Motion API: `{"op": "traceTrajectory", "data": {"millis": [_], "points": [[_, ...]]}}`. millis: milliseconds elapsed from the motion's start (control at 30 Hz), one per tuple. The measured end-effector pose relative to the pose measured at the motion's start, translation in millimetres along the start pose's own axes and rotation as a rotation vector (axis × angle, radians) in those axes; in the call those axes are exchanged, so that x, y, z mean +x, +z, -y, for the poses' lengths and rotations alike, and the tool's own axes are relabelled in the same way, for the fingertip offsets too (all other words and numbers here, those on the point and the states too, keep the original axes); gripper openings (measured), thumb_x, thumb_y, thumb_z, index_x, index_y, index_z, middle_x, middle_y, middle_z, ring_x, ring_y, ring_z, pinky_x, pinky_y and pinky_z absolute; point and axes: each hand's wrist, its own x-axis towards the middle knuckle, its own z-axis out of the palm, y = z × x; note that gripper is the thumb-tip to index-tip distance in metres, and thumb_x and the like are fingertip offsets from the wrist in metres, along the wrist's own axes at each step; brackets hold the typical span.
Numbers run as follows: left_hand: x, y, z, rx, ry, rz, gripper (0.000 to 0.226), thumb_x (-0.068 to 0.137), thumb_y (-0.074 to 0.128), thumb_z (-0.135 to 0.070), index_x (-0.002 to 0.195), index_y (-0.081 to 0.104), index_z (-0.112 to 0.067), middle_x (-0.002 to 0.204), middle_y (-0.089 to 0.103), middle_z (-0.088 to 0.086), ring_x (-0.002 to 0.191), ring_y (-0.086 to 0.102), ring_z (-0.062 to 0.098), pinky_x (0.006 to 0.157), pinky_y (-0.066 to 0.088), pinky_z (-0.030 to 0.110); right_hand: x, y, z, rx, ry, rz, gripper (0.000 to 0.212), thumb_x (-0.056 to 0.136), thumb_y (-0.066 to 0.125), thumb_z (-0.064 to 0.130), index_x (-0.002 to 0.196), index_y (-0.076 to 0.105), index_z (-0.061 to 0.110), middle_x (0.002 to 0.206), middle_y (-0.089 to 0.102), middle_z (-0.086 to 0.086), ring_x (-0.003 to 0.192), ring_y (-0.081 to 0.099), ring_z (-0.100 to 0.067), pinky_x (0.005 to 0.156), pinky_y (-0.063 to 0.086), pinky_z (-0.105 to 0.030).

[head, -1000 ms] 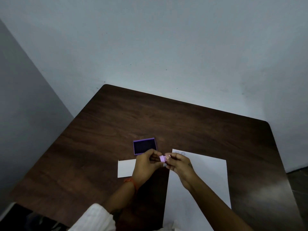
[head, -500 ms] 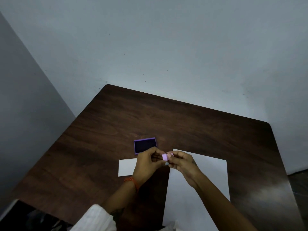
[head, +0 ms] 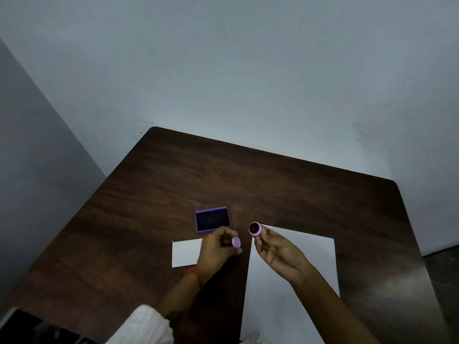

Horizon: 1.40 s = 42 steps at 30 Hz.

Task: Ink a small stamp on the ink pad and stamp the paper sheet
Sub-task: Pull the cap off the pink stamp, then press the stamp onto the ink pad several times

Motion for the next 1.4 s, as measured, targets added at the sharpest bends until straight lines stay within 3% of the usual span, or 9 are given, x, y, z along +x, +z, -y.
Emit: {"op": "traceTrajectory", "data": {"millis": [167,500,600,667,800,933,1067,1200,1400], "points": [[3.4,6.1,10.9,0.299,0.116,-0.004,0.023,0.079,0.071,-0.008,0.101,0.068,-0.01,0.108,0.07,0.005,0.096,0.063,0.015,0.088,0.047,0.02,0.3,0.5,-0.9,0.044,0.003,0.021,0.019,0.082,0.055,0.0,0.081,0.074,-0.001,0.081,0.075,-0.018,0.067,0.072,-0.021,0.057,0.061,-0.026],[6.8,2.6,23.9,0.498,0.232,-0.02,0.034,0.076,0.075,-0.019,0.108,0.065,-0.018,0.117,0.065,0.001,0.107,0.057,0.015,0.095,0.043,0.022,-2.6,9.0,1.4,0.052,-0.013,0.117,0.02,0.066,0.067,0.002,0.084,0.075,0.003,0.088,0.076,-0.017,0.076,0.074,-0.024,0.06,0.062,-0.028],[7.0,-9.3,26.2,0.511,0.303,-0.125,0.035,0.077,0.072,-0.024,0.111,0.063,-0.022,0.12,0.061,-0.002,0.111,0.053,0.014,0.093,0.039,0.02,-1.7,15.4,1.3,0.067,-0.034,0.16,0.05,0.037,0.092,0.003,0.083,0.075,0.004,0.089,0.076,-0.017,0.081,0.074,-0.025,0.06,0.062,-0.029],[9.7,-22.5,26.1,0.528,0.35,-0.257,0.038,0.076,0.074,-0.024,0.112,0.062,-0.022,0.12,0.061,0.0,0.112,0.05,0.016,0.091,0.036,0.022,1.4,17.5,1.9,0.061,-0.043,0.171,0.057,0.026,0.095,0.003,0.08,0.075,0.004,0.086,0.076,-0.016,0.08,0.074,-0.024,0.059,0.062,-0.029],[24.1,-51.8,29.8,0.601,0.319,-0.394,0.056,0.072,0.078,-0.026,0.123,0.057,-0.017,0.134,0.054,0.006,0.127,0.044,0.027,0.106,0.035,0.039,8.4,21.5,2.8,0.06,-0.026,0.203,0.051,0.039,0.092,0.002,0.086,0.075,0.004,0.089,0.077,-0.014,0.083,0.074,-0.023,0.062,0.062,-0.028],[41.8,-72.1,41.1,0.612,0.188,-0.201,0.08,0.076,0.072,-0.033,0.143,0.029,-0.021,0.156,0.024,0.0,0.146,0.008,0.025,0.118,0.004,0.047,19.5,28.6,3.6,-0.027,0.003,0.149,0.02,0.072,0.062,0.002,0.087,0.075,0.008,0.089,0.077,-0.009,0.079,0.073,-0.016,0.063,0.061,-0.023],[55.2,-79.8,46.8,0.585,0.152,-0.099,0.088,0.076,0.071,-0.038,0.146,0.018,-0.025,0.158,0.015,0.001,0.146,0.0,0.027,0.119,-0.001,0.046,43.5,47.6,0.5,-0.568,-0.118,-0.079,0.019,0.084,0.059,0.002,0.096,0.071,0.012,0.097,0.073,-0.006,0.085,0.068,-0.013,0.067,0.056,-0.021],[61.0,-81.5,52.8,0.63,0.194,-0.068,0.088,0.077,0.07,-0.043,0.145,0.018,-0.026,0.159,0.01,0.002,0.146,-0.005,0.03,0.117,-0.006,0.046,72.6,68.6,-16.3,-1.246,-0.461,-0.2,0.014,0.08,0.068,0.012,0.094,0.068,0.016,0.102,0.07,-0.007,0.09,0.064,-0.017,0.075,0.055,-0.028],[61.8,-81.9,59.2,0.557,0.226,-0.094,0.085,0.074,0.071,-0.047,0.143,0.026,-0.027,0.157,0.017,-0.003,0.146,-0.004,0.023,0.118,-0.004,0.043,101.8,84.2,-36.5,-2.003,-0.686,0.255,0.028,0.087,0.05,0.003,0.113,0.059,0.004,0.12,0.06,-0.016,0.113,0.053,-0.028,0.094,0.043,-0.033]]}}
